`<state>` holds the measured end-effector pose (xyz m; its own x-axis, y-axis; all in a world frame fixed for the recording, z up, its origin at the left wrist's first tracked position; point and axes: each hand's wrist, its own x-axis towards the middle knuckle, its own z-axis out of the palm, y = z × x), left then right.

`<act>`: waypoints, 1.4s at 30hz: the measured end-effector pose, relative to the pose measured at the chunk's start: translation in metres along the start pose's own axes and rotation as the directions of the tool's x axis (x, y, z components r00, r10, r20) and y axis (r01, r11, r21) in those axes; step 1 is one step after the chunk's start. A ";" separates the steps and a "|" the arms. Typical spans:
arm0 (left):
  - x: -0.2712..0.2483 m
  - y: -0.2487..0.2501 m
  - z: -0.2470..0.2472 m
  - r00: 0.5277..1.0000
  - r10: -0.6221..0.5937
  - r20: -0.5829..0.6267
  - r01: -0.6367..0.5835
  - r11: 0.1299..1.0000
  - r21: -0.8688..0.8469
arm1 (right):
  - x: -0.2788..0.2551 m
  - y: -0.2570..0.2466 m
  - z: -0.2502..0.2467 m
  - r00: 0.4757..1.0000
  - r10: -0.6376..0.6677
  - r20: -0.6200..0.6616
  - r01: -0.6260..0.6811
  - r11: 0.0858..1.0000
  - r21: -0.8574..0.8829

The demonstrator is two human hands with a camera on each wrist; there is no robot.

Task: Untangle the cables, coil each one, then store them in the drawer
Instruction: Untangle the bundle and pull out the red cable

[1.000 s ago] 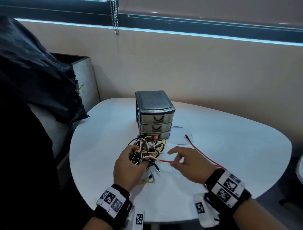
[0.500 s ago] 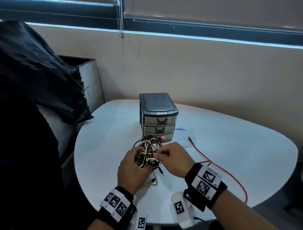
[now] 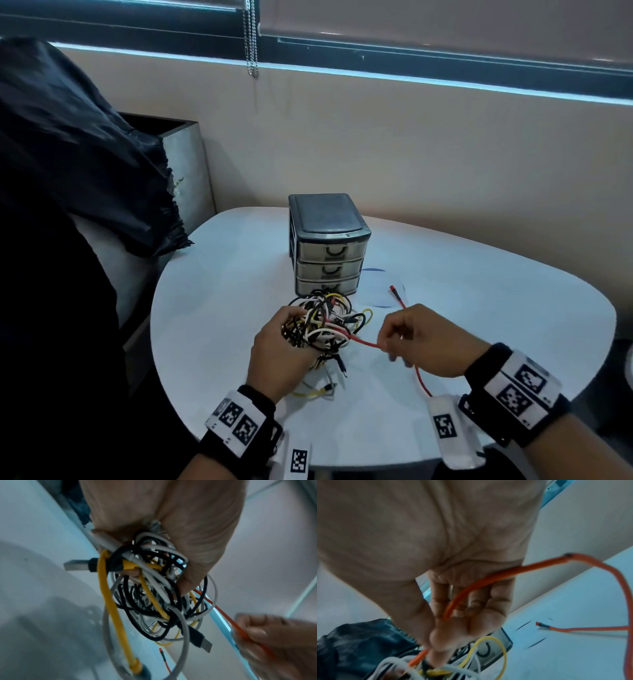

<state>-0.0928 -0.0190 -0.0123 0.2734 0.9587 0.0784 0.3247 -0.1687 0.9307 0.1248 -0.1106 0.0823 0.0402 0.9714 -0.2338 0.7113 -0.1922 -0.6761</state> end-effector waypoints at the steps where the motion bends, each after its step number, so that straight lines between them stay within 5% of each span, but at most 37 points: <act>1: -0.001 0.001 0.003 1.000 0.013 0.007 -0.014 1.000 0.006 | 0.001 -0.003 0.005 1.000 -0.007 -0.013 0.007 1.000 -0.006; 10: -0.013 0.006 0.015 0.999 0.053 0.003 -0.053 0.996 0.068 | 0.027 -0.030 0.043 0.990 -0.030 -0.136 0.002 0.980 -0.199; 16: -0.009 0.005 0.007 1.000 0.007 -0.007 -0.007 1.000 0.002 | 0.029 -0.029 0.047 0.978 -0.065 -0.198 0.083 0.993 0.086; 22: -0.002 0.005 0.009 0.990 -0.080 -0.115 0.074 0.996 -0.059 | 0.013 -0.038 0.059 0.890 -0.049 -0.453 0.012 0.996 -0.084; 27: 0.000 -0.001 0.007 0.983 -0.106 -0.148 0.096 0.993 -0.073 | 0.006 -0.042 0.047 0.965 -0.006 -0.262 0.056 0.981 0.183; 31: 0.005 -0.007 0.001 0.986 -0.108 -0.131 0.096 0.991 -0.090 | -0.003 -0.042 0.026 0.979 -0.025 -0.200 0.041 0.997 0.073; 35: 0.010 -0.009 -0.008 0.989 -0.105 -0.107 0.096 0.992 -0.085 | -0.008 -0.030 -0.006 0.905 -0.016 -0.425 0.028 0.999 0.021; 39: 0.020 -0.016 -0.022 0.966 -0.167 -0.197 0.146 0.982 -0.115 | -0.034 -0.036 -0.037 0.906 -0.054 -0.419 0.134 0.977 0.165; 42: 0.026 -0.016 -0.033 0.957 -0.156 -0.244 0.134 0.985 -0.105 | -0.027 -0.026 -0.047 0.835 -0.040 -0.549 0.129 0.984 0.123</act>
<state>-0.1211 0.0165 -0.0136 -0.0101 0.9998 0.0171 0.2617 -0.0139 0.9650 0.1381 -0.1250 0.1390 0.3902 0.8951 0.2158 0.6184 -0.0812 -0.7817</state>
